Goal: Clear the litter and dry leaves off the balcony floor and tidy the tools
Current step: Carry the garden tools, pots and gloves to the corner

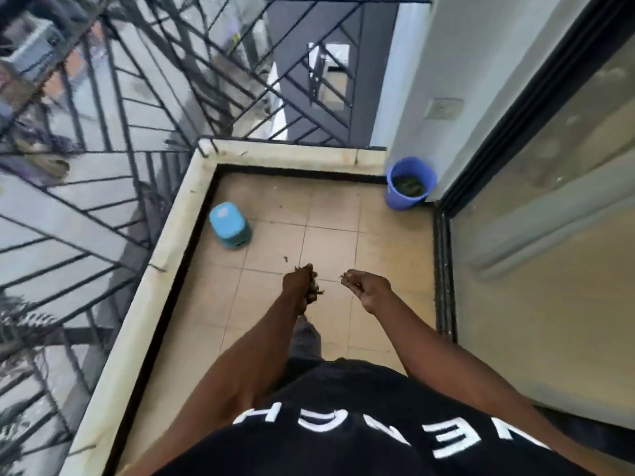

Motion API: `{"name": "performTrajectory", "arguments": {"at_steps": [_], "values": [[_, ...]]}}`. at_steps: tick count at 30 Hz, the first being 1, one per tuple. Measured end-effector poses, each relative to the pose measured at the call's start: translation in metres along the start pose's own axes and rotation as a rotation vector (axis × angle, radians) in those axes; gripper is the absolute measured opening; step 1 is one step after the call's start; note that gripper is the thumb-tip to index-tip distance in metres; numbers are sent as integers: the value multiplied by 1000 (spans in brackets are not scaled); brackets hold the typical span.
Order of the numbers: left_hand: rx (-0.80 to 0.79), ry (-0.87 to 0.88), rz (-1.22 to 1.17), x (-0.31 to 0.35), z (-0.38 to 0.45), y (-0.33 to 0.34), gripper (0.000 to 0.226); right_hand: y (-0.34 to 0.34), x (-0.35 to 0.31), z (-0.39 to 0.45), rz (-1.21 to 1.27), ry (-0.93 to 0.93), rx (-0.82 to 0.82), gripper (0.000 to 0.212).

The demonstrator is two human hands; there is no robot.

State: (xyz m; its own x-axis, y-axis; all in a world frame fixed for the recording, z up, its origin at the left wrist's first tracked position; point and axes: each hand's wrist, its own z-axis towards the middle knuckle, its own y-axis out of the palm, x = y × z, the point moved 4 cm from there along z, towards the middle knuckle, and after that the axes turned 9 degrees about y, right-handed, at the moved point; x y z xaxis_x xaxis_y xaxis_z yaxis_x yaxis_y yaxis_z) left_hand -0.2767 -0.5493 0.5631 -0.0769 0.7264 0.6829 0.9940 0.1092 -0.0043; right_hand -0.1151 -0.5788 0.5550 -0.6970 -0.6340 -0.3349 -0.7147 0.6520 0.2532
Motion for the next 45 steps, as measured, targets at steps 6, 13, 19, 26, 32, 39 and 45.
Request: {"name": "performTrajectory", "arguments": {"at_steps": [6, 13, 19, 26, 32, 39, 45], "values": [[-101, -20, 90, 67, 93, 85, 29, 12, -108, 65, 97, -39, 70, 13], [-178, -29, 180, 179, 206, 182, 28, 48, -249, 132, 268, -74, 147, 17], [-232, -26, 250, 240, 262, 283, 25, 44, -358, 170, 387, -99, 202, 21], [-175, -38, 306, 251, 349, 415, 23, -2, -473, 282, 271, -12, 237, 32], [-62, -75, 301, 227, 436, 511, 30, -51, -542, 403, 237, 53, 320, 19], [-80, -202, 72, 205, 524, 585, 35, -81, -598, 499, 126, 149, 287, 26], [-20, -216, 147, 197, 527, 569, 37, -87, -600, 500, 35, 106, 319, 15]]}}
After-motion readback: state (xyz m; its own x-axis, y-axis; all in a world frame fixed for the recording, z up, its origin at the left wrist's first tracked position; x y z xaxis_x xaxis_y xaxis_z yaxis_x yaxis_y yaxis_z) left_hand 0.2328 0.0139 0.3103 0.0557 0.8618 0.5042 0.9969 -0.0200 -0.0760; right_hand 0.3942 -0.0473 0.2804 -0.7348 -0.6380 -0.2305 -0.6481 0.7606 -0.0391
